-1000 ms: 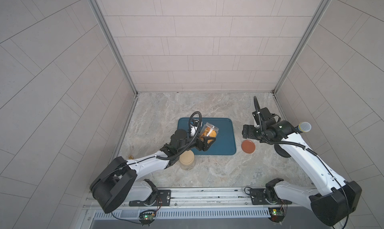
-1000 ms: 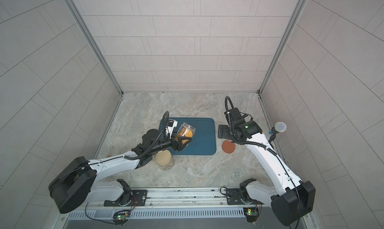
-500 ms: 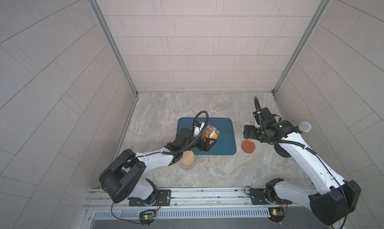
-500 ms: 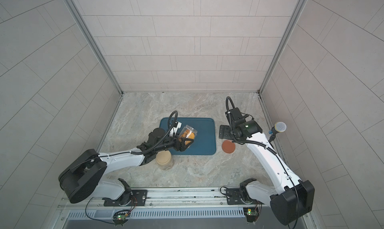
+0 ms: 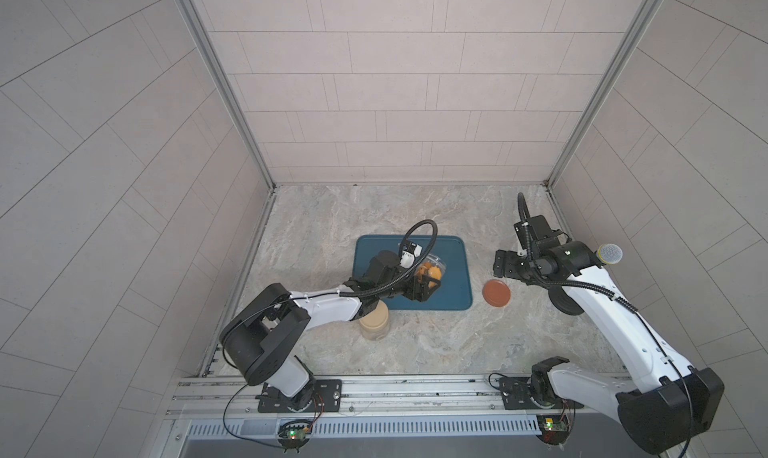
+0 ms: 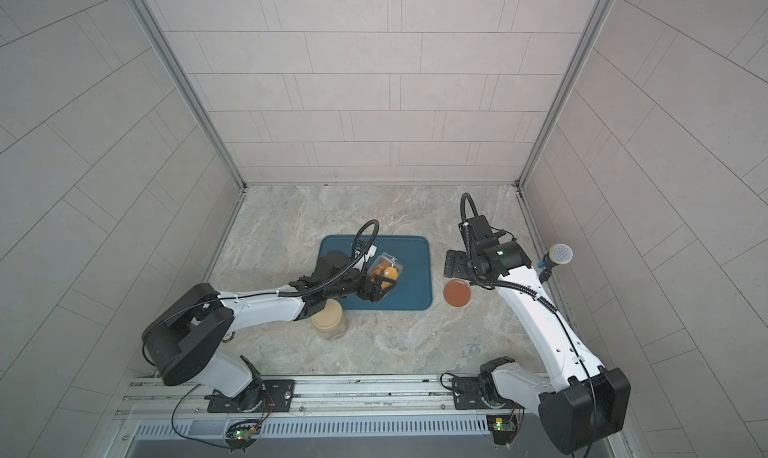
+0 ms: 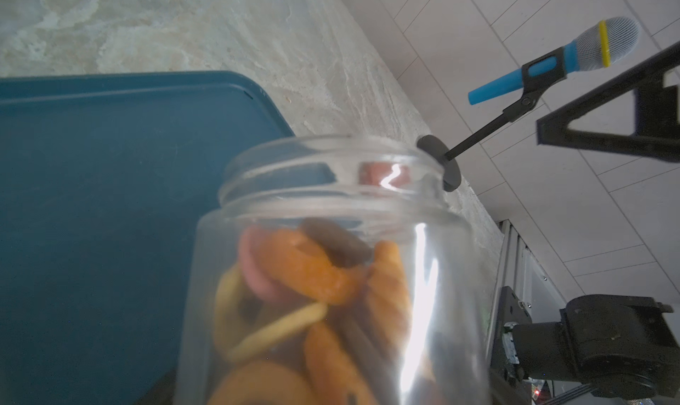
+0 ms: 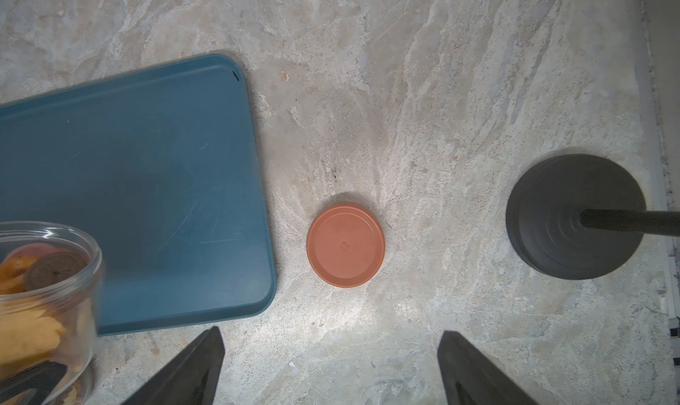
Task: Pour the cookies out of the jar
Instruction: Pour the cookies in the jar onto the tray.
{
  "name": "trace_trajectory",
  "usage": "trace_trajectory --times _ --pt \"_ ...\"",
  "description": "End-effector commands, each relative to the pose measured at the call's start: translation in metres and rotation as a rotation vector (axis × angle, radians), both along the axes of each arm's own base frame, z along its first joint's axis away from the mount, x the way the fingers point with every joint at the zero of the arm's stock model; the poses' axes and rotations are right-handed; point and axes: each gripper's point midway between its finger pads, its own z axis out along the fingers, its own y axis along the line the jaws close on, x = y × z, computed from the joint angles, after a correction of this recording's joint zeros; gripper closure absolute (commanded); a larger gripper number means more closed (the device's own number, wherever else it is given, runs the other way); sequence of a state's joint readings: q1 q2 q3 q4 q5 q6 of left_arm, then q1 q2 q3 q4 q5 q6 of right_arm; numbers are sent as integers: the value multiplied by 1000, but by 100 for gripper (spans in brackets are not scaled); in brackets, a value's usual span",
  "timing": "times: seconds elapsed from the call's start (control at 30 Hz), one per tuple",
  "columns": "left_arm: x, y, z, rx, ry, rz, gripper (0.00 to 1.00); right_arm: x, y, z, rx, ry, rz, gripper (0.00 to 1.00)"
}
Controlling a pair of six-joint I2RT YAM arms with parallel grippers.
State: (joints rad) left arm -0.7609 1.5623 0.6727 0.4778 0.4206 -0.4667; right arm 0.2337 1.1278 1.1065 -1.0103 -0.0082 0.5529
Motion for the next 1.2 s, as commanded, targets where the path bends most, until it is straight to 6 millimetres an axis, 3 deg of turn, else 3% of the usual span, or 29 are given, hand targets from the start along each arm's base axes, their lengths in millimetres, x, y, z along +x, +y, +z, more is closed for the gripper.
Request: trace_trajectory --times 0.0,0.23,0.4,0.67,1.17 --pt "11 -19 31 -38 -92 -15 100 -12 -5 0 -8 16 -3 5" --pt "22 -19 4 76 -18 50 100 -16 -7 1 5 27 -12 5" --pt "26 -25 -4 113 16 66 100 -17 -8 5 11 22 -16 5" --pt "23 -25 -30 291 151 46 100 -17 -9 9 18 24 -25 5" --pt "19 -29 -54 438 350 98 100 -19 -12 21 12 17 -35 5"
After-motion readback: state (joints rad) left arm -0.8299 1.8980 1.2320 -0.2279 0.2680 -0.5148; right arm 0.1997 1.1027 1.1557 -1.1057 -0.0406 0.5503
